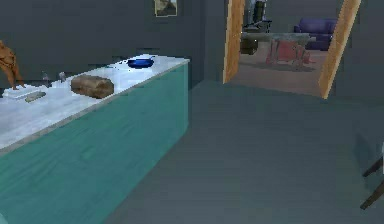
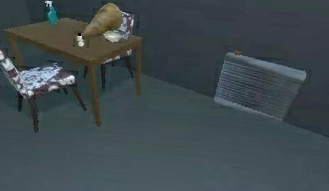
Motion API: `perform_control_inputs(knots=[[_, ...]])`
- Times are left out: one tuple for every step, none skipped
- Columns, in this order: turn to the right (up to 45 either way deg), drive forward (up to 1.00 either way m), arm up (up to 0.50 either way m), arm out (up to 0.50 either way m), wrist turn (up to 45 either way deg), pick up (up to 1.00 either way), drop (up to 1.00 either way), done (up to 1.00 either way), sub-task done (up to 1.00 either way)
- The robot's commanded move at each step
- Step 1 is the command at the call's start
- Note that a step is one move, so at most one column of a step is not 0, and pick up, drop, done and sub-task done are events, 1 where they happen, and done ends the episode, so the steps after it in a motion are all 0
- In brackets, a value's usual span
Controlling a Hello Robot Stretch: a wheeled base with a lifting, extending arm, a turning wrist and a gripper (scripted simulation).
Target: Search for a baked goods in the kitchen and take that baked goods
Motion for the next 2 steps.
perform_control_inputs(knots=[[0.0, 0.5, 0.0, 0.0, 0.0, 0.0, 0.0, 0.0, 0.0], [-45.0, 0.0, 0.0, 0.0, 0.0, 0.0, 0.0, 0.0, 0.0]])
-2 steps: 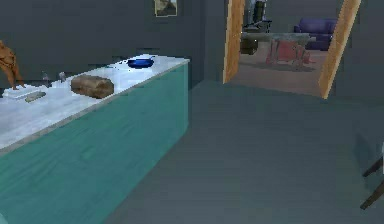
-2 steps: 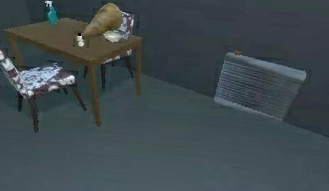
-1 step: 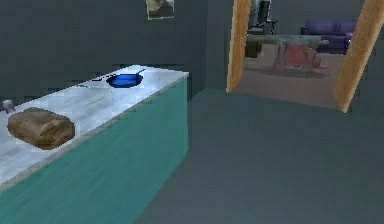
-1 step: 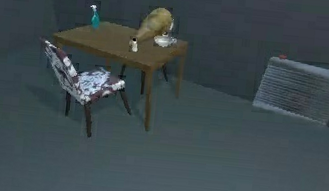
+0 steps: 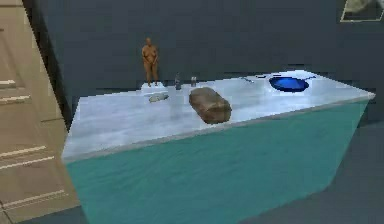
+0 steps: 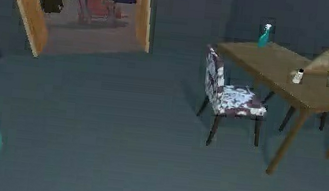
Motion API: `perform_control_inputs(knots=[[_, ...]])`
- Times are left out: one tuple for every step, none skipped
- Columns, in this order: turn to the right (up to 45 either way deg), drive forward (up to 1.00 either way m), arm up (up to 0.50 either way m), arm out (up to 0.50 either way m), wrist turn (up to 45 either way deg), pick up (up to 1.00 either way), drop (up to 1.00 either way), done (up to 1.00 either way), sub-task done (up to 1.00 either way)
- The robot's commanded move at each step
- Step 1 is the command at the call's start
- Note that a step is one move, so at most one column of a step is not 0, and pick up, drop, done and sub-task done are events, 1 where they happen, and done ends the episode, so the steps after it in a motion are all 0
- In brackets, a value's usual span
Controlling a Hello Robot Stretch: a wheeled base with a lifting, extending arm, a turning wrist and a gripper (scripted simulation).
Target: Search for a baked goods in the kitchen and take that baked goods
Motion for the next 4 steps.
perform_control_inputs(knots=[[-45.0, 0.0, 0.0, 0.0, 0.0, 0.0, 0.0, 0.0, 0.0], [-36.0, 0.0, 0.0, 0.0, 0.0, 0.0, 0.0, 0.0, 0.0], [45.0, 0.0, 0.0, 0.0, 0.0, 0.0, 0.0, 0.0, 0.0], [15.0, 0.0, 0.0, 0.0, 0.0, 0.0, 0.0, 0.0, 0.0]])
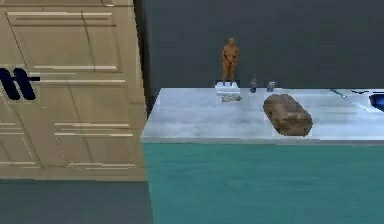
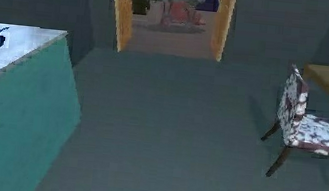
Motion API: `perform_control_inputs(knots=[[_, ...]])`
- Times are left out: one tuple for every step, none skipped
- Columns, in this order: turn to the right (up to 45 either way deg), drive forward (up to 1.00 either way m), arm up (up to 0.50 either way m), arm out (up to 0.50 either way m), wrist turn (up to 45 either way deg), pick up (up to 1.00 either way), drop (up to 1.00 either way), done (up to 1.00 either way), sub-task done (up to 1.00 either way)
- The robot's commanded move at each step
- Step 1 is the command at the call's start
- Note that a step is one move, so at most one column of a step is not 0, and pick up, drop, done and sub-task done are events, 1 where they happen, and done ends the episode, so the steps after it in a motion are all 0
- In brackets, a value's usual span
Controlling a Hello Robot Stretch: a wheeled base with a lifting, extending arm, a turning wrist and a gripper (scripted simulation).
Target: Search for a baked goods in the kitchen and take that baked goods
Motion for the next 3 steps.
perform_control_inputs(knots=[[0.0, 0.35, 0.0, 0.0, 0.0, 0.0, 0.0, 0.0, 0.0], [-45.0, 0.0, 0.0, 0.0, 0.0, 0.0, 0.0, 0.0, 0.0], [0.0, 0.0, 0.5, 0.0, 0.0, 0.0, 0.0, 0.0, 0.0]])
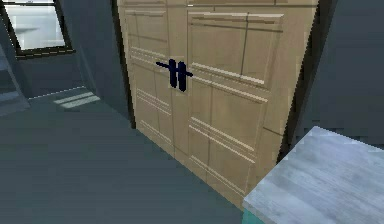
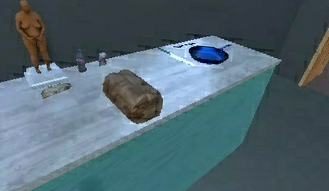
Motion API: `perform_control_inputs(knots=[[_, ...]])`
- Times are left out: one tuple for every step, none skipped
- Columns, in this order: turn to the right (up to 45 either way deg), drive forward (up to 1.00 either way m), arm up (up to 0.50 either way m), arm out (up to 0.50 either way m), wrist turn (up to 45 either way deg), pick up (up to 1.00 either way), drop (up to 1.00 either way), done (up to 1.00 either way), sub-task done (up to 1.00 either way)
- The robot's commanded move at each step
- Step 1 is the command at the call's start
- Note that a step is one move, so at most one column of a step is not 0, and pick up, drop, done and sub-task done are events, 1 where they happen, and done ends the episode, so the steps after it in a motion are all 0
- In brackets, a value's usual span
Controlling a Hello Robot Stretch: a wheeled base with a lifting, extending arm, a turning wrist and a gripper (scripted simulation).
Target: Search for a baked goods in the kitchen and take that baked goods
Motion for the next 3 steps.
perform_control_inputs(knots=[[0.0, 0.0, 0.38, 0.0, 0.0, 0.0, 0.0, 0.0, 0.0], [0.0, 0.0, 0.0, 0.26, 0.0, 0.0, 0.0, 0.0, 0.0], [0.0, 0.0, 0.0, 0.0, 45.0, 0.0, 0.0, 0.0, 0.0]])
